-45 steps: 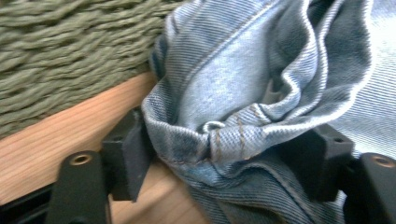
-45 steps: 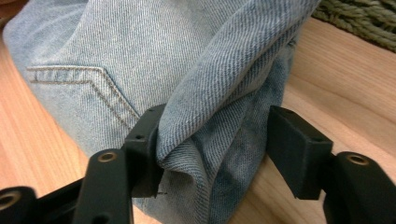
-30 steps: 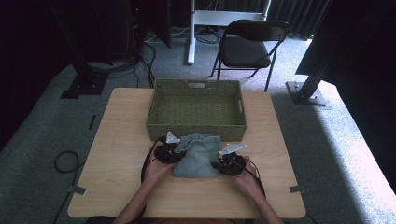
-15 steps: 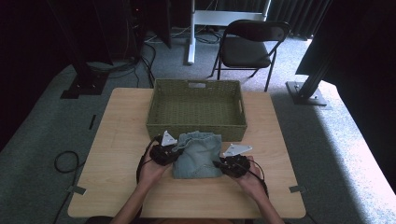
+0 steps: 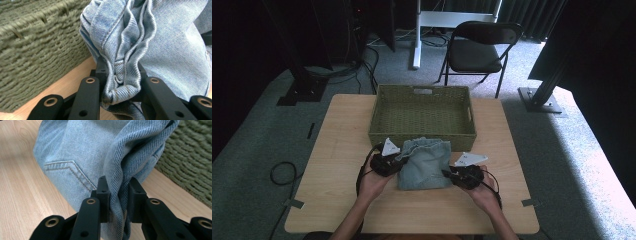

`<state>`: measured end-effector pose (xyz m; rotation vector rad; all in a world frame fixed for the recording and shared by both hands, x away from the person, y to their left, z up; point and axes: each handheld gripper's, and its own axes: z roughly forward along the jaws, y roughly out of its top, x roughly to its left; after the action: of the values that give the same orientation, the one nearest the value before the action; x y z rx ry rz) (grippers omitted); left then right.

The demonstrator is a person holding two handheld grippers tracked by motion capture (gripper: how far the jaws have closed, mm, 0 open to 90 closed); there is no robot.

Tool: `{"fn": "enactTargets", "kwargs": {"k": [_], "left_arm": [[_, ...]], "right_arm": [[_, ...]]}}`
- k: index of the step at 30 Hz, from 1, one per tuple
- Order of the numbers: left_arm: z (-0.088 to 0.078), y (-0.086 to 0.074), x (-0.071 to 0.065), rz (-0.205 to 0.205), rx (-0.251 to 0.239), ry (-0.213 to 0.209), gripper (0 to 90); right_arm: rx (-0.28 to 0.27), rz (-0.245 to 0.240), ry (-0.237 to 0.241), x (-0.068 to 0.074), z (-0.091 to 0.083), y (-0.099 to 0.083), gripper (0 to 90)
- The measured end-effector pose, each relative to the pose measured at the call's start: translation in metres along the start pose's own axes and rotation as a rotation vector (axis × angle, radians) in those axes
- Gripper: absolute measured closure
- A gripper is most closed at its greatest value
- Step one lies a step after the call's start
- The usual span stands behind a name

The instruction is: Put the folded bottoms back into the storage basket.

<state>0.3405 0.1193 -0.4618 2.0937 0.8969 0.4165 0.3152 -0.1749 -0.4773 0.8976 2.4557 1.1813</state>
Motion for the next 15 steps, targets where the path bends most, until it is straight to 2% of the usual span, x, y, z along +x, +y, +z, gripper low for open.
{"fn": "enactTargets", "kwargs": {"k": [15], "left_arm": [[-0.025,0.023,-0.002,0.027,-0.037,0.014,75.9]], "right_arm": [[-0.06,-0.022,-0.009,0.002,-0.022,0.021,75.7]]}}
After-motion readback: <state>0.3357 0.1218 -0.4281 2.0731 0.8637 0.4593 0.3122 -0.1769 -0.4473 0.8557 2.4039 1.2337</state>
